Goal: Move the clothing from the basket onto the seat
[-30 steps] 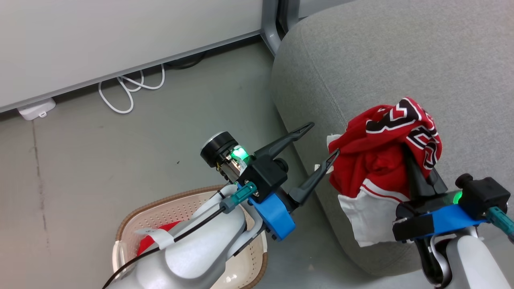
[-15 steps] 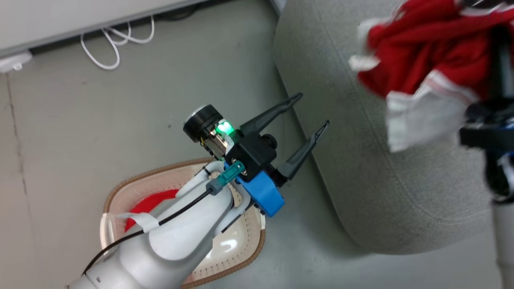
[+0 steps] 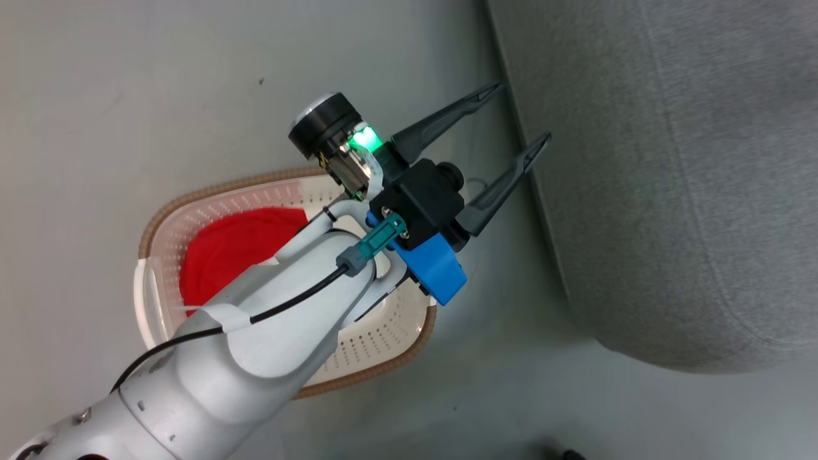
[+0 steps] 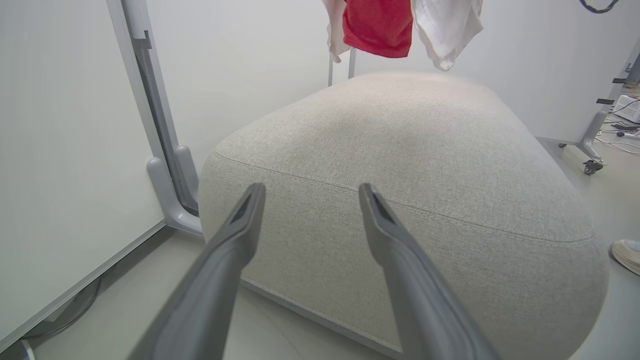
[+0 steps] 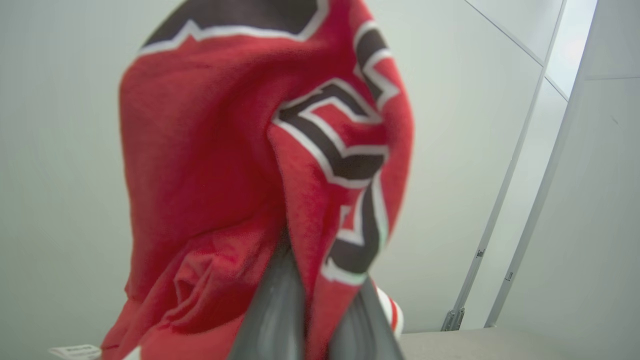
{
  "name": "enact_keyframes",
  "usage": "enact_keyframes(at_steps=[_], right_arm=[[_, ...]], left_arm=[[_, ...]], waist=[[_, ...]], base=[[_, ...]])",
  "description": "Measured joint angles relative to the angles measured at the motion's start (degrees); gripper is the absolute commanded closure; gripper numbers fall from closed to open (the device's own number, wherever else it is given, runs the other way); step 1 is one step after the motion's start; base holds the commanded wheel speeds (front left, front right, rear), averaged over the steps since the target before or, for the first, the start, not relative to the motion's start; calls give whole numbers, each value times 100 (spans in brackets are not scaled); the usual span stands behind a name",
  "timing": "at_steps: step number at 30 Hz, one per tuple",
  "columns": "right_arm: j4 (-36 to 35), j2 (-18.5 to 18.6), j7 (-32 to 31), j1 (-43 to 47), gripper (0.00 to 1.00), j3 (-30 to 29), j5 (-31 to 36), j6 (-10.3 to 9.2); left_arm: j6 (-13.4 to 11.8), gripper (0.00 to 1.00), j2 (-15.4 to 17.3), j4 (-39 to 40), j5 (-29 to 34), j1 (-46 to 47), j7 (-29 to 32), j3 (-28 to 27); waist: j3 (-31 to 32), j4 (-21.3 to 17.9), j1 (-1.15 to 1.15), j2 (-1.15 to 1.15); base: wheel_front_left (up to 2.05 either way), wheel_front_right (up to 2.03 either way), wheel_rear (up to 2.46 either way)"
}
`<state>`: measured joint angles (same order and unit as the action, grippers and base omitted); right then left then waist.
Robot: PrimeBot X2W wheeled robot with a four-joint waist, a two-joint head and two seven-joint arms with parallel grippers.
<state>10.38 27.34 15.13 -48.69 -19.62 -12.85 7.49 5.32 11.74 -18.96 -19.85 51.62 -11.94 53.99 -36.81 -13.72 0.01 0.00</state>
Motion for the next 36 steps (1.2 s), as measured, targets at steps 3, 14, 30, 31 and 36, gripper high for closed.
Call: enact_keyframes(at_steps=[3,14,30,31,36], right_arm=[[497,174,0,-252,100,-162,-96,0],[2485,232,-1,-460,100,-428,-75,0],[2965,-180,-1,-90,0,-489,31,0],[2885,-209,0,18,0,-532,40,0],[2288,-446,0,795,0,-581,186,0]], left_arm=[[-1,0,10,25,44,119,2,11],[3,0,-48,4,121,320,-35,110],[-32,0,-29,-199,22,212,-170,165],[-45,0,-32,-213,13,175,-182,163],[-97,0,-67,-287,-101,-92,-260,102]], waist=[[-291,69,0,0],[-847,353,0,0],[-444,309,-1,0],[-372,308,-1,0],[74,306,-1,0]], base=[[0,0,0],[0,0,0],[0,0,0],[0,0,0],[0,0,0]])
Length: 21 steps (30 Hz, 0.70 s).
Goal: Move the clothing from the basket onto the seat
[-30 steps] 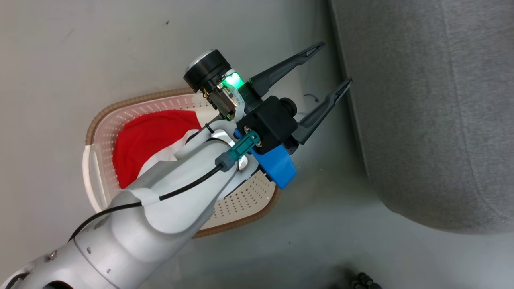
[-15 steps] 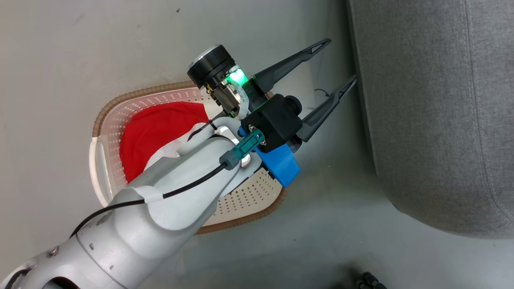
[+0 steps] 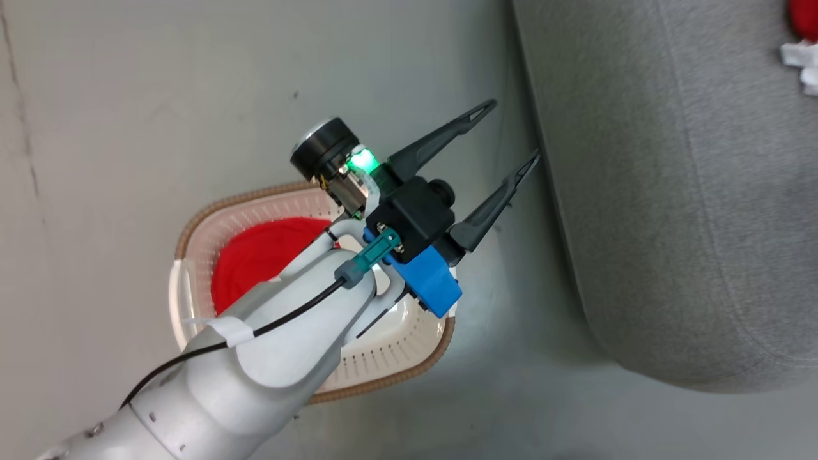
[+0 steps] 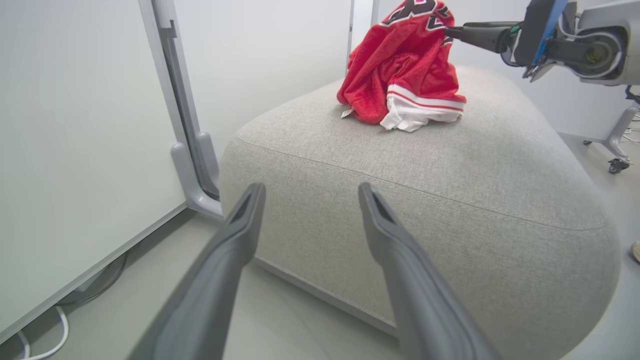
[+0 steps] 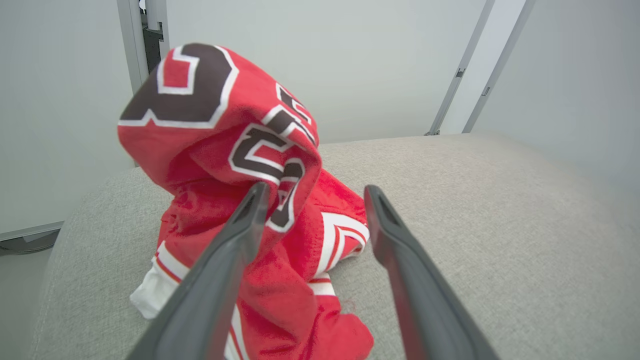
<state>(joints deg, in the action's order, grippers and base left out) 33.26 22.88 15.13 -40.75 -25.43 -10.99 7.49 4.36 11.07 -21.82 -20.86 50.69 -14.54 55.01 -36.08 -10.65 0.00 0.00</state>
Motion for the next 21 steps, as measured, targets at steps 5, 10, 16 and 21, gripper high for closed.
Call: enact_keyframes(at_steps=[5,10,16,21], right_arm=[[-657,-276,0,797,0,103,167,0],[-1232,-531,-1,1318,0,413,142,-1],[-1808,-781,-1,1853,0,893,87,0],[-2149,-960,0,2154,0,1346,80,0]], left_arm=[[-55,0,-7,-44,-136,-333,-34,-118],[-176,0,31,46,-235,-762,-45,-398],[-287,0,99,234,-246,-1363,-46,-912],[-350,0,102,361,-226,-1828,-47,-1472]], waist=[[519,3,0,0],[1017,25,-1,0],[1551,140,-1,0],[1927,341,-1,0]], base=[[0,0,0],[0,0,0],[0,0,0],[0,0,0]])
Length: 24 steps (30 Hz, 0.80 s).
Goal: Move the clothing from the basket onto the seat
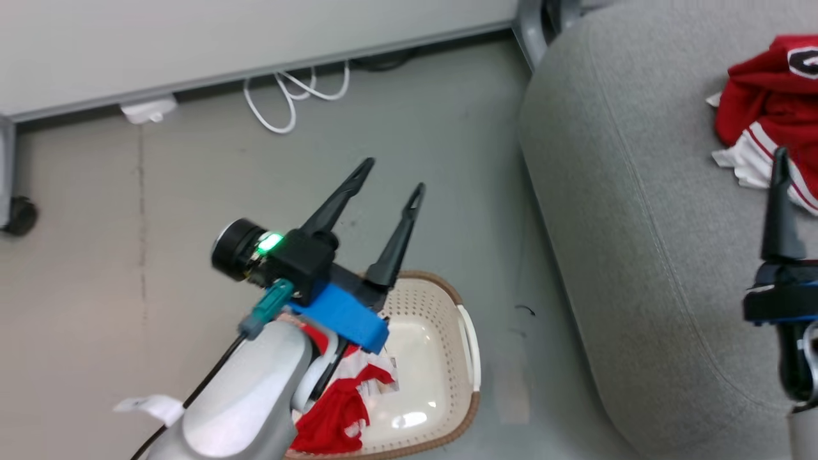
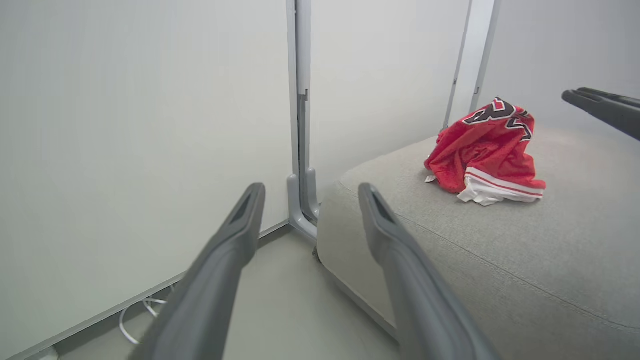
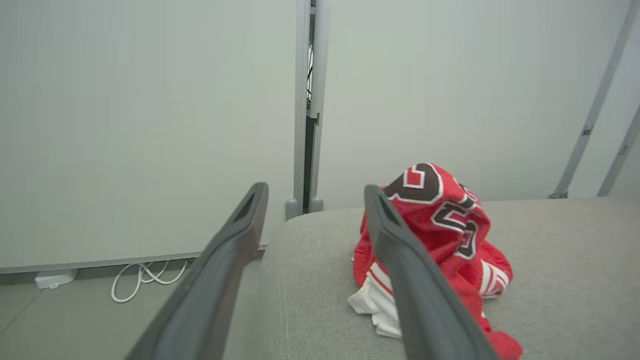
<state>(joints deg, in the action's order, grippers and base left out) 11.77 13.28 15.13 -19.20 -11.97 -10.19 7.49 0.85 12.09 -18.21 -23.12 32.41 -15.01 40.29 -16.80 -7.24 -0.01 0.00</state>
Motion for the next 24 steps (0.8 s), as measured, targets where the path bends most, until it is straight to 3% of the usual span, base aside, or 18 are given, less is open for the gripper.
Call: enact_keyframes(at_steps=[12,24], right_arm=[[-289,-380,0,559,0,637,0,-1],[-420,-697,0,1161,0,675,155,-1]], left_arm=[[-47,0,-147,320,320,-1195,-5,-1496],[221,0,-390,530,782,-2067,-5,-2554]], waist=[[708,604,0,0],[1141,1000,0,0]], base=[[0,0,0],[0,0,0]])
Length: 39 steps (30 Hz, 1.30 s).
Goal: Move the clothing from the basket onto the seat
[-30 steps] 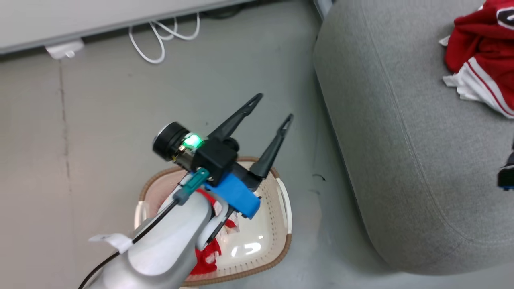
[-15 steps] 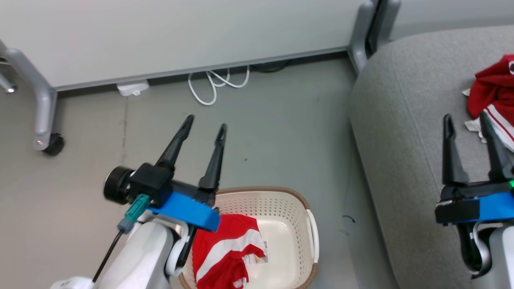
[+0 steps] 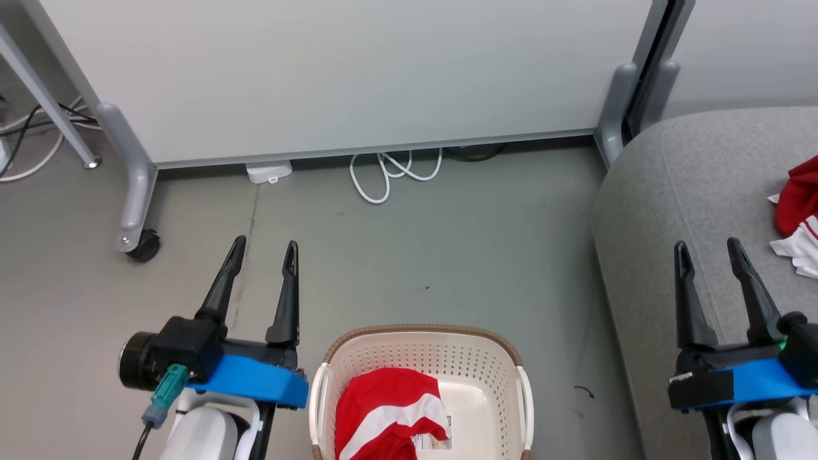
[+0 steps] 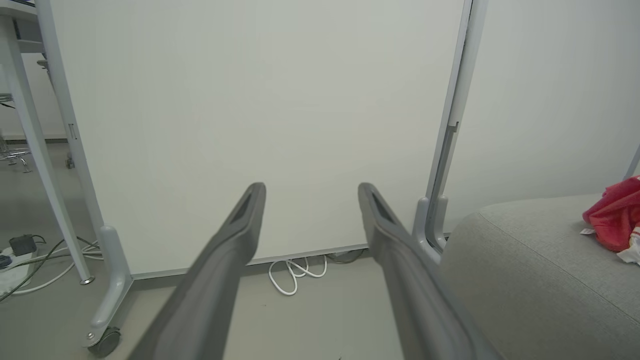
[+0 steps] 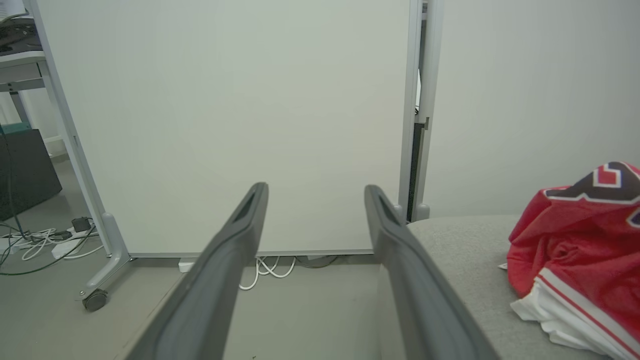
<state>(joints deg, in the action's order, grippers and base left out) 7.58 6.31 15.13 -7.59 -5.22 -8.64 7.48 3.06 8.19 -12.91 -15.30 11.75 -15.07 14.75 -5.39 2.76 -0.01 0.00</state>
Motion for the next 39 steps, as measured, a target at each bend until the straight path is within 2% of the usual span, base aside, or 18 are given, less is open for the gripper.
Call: enact_keyframes(at_steps=[16,39], right_arm=[[-254,-279,0,642,0,-38,156,0],[-225,-334,0,756,0,-32,41,0]], left_arm=[[299,0,-350,13,379,-489,0,-502],[406,0,-477,-26,572,-571,0,-738]], waist=[[300,108,1,0],[402,87,1,0]], base=[[0,0,0],[0,0,0]])
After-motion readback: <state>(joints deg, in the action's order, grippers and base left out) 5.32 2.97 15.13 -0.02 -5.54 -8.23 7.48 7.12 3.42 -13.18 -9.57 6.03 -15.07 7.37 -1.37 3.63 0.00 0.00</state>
